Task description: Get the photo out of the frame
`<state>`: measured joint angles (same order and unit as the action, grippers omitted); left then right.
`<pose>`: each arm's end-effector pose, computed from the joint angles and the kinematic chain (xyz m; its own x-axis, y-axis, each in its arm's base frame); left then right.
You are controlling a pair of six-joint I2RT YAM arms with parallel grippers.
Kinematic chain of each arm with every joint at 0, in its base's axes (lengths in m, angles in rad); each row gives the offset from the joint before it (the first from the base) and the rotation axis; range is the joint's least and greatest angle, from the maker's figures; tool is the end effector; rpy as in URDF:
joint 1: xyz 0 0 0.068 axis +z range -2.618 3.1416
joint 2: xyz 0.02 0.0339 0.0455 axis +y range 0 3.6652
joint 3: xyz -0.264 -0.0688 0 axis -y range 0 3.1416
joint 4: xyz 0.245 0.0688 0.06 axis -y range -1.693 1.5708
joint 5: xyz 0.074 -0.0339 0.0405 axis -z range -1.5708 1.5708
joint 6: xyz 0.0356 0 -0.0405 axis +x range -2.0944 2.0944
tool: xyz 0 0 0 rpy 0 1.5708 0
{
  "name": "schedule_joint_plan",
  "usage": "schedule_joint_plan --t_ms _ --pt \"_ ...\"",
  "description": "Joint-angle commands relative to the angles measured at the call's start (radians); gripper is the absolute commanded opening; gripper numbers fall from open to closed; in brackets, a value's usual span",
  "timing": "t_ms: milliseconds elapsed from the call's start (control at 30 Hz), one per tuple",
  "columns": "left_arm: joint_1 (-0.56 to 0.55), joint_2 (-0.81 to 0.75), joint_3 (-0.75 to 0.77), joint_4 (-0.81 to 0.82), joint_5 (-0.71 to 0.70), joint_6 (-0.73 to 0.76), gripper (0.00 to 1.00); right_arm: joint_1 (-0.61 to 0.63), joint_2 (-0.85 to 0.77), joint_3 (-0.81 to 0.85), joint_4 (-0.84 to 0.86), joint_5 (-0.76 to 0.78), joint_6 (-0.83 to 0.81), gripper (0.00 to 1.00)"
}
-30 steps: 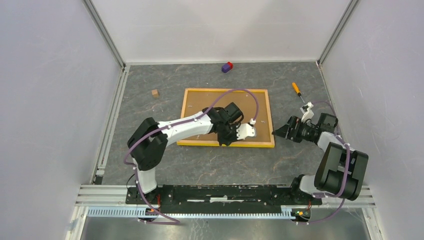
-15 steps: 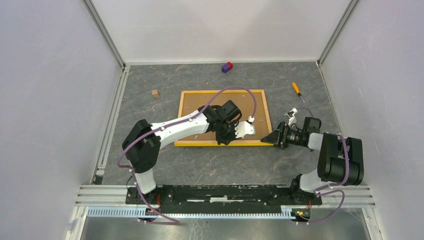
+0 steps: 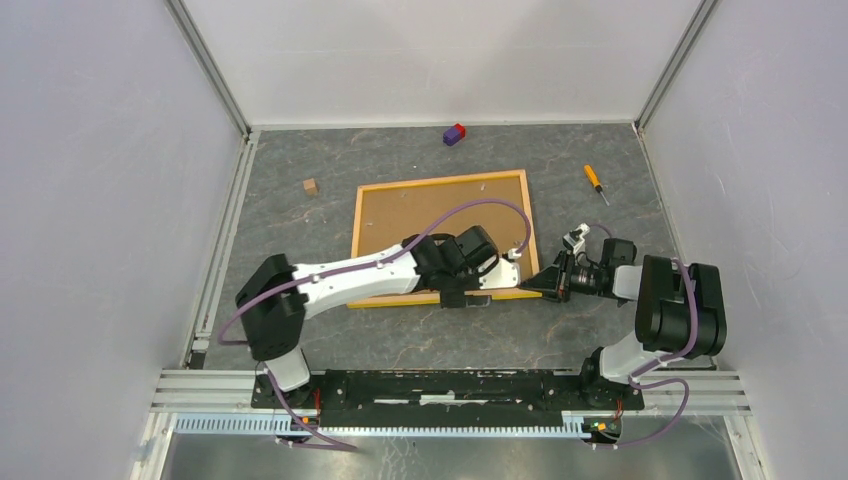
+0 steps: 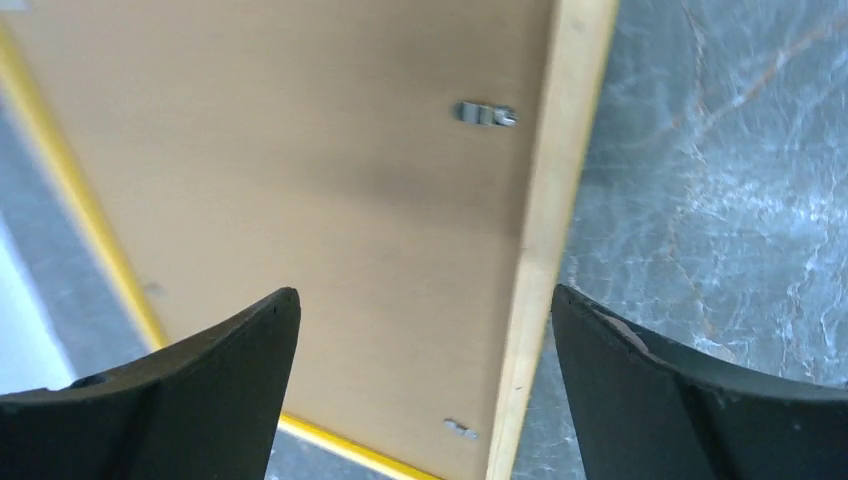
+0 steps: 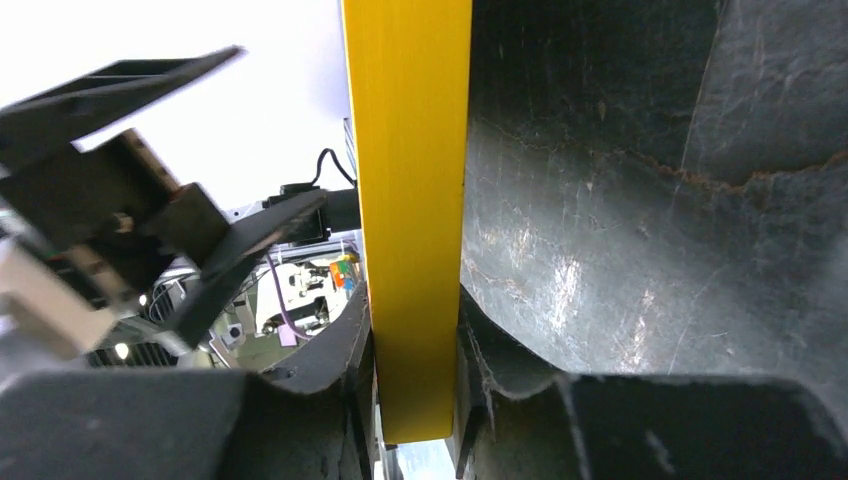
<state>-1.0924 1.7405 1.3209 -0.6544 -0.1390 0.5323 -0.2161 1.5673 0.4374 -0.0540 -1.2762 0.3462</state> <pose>0.1723 -0.3216 0.2326 0.0821 0.9336 -0.3488 0.9367 0.0473 0.3468 0.2121 -0.0117 0.1034 -0.9494 0.3093 -0.0542 0.0338 0.2722 0.9616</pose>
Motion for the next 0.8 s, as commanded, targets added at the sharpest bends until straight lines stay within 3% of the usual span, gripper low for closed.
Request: schedule_joint_plan --t_ms 0,133,400,500,600,767 --pt "-0.055 -0.174 -0.027 0.097 -0.201 0.009 1.0 0.012 -0.046 -0.062 0.203 0.041 0.102 0.0" --pt "-0.103 -0.243 -0.154 0.106 -0.251 0.015 1.0 0.012 -0.075 -0.062 0.205 0.038 0.142 0.0" --pt "-0.22 -0.405 -0.44 0.364 -0.346 0.044 1.0 0.013 -0.098 0.014 0.03 0.016 0.135 0.0" --pt "-0.262 -0.37 -0.467 0.417 -0.386 0.068 1.0 0.012 -0.094 -0.013 0.098 0.003 0.201 0.0" --pt "-0.292 -0.302 -0.521 0.579 -0.479 0.125 1.0 0.012 -0.097 -0.053 0.194 -0.026 0.306 0.0" --pt "-0.3 -0.11 -0.532 0.807 -0.652 0.169 1.0 0.011 -0.096 -0.036 0.123 -0.082 0.282 0.0"
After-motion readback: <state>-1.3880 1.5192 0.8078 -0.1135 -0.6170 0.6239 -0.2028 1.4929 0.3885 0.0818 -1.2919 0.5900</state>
